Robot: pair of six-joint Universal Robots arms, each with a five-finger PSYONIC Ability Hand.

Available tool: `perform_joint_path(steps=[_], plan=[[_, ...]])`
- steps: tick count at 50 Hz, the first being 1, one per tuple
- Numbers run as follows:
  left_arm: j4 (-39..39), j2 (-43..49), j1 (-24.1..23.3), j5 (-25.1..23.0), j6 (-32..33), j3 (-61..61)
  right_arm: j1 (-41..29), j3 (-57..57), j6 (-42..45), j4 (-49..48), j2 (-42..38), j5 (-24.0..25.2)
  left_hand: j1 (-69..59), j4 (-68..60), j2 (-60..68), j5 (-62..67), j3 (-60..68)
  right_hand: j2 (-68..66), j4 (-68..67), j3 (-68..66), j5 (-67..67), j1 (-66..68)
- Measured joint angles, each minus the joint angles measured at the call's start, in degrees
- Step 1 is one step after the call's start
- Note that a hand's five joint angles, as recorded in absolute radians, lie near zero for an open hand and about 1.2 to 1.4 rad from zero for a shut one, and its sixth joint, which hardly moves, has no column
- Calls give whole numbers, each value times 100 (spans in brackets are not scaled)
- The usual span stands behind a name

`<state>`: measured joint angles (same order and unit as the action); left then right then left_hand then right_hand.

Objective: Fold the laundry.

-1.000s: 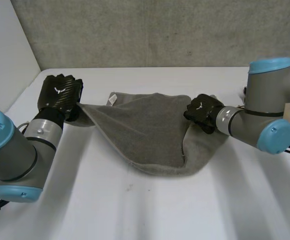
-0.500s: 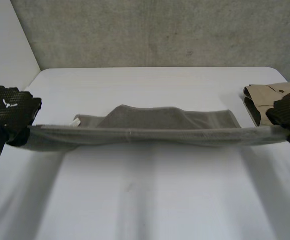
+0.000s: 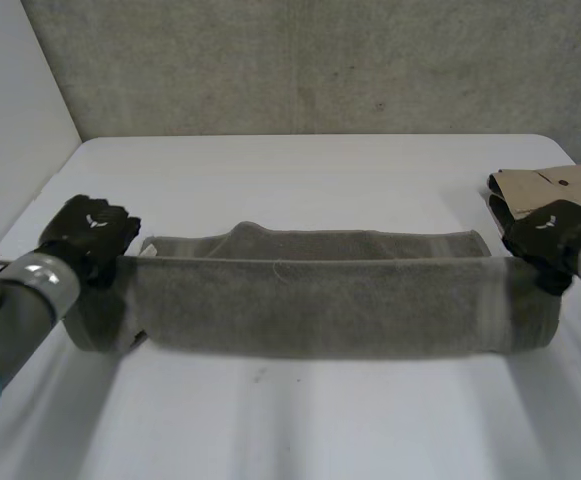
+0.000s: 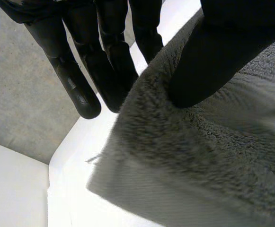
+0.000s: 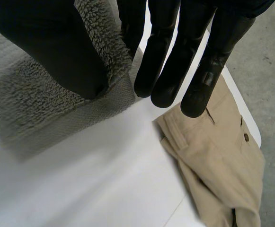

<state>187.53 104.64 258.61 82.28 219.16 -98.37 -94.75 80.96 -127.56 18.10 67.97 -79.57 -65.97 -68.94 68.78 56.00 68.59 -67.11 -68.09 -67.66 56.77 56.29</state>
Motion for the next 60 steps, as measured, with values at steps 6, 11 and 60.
perform_joint_path(steps=[6, 11, 60], plan=[[343, 1027, -200, 231, -53, 889, -386, -852, -131, -414, -926, -414, 0, 0, 0, 0, 0, 0, 0, 0, 0, 0], [502, 1625, -344, 365, -78, 1678, -637, -1586, -152, -854, -1463, -538, 0, 0, 0, 0, 0, 0, -1, 0, 0, 0], [2386, 1442, -222, 520, -1447, 347, -1110, -537, -1176, -2469, -1390, 453, 0, 0, 5, 0, 1, -9, -24, -24, 0, 38]])
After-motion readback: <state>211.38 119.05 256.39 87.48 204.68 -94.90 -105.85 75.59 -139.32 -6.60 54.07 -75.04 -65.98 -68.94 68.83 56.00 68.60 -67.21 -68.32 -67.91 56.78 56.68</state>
